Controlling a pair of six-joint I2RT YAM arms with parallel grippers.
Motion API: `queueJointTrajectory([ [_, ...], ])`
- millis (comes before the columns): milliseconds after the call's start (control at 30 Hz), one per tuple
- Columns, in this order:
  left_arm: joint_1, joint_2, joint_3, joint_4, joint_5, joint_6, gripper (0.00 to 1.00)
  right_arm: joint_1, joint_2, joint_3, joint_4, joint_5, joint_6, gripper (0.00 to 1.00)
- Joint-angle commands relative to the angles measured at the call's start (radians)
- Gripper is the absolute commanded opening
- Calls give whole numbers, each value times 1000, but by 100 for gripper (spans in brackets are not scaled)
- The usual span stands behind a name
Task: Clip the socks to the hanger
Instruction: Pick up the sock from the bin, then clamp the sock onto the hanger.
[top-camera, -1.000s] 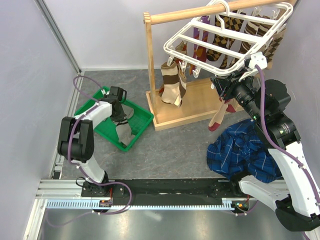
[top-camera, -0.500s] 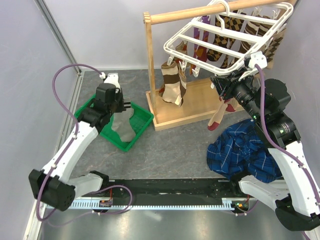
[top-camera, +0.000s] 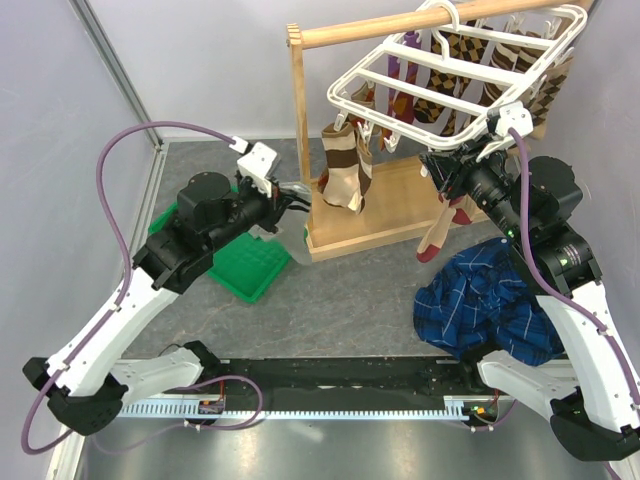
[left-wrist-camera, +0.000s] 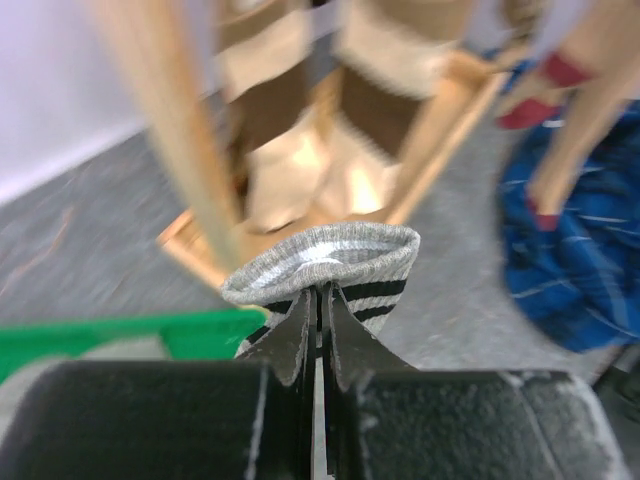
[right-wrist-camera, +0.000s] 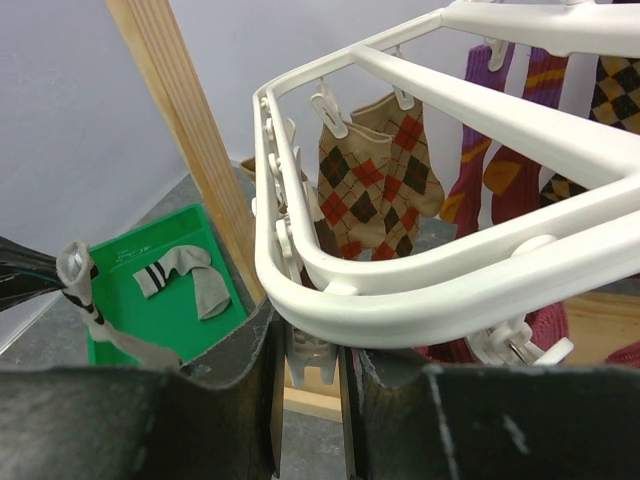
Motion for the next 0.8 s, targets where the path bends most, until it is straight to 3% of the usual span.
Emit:
queueJointTrajectory([
  [0,-104,67,99,60,76,65,2,1,15,20,-52,-49,-49,0],
  [433,-253,283,180,301,148,192,2,1,20,18,-42,-132,-32,0],
  [767,-284,359,196,461,176,295,2,-1,29,20,-37,-181,-6,0],
])
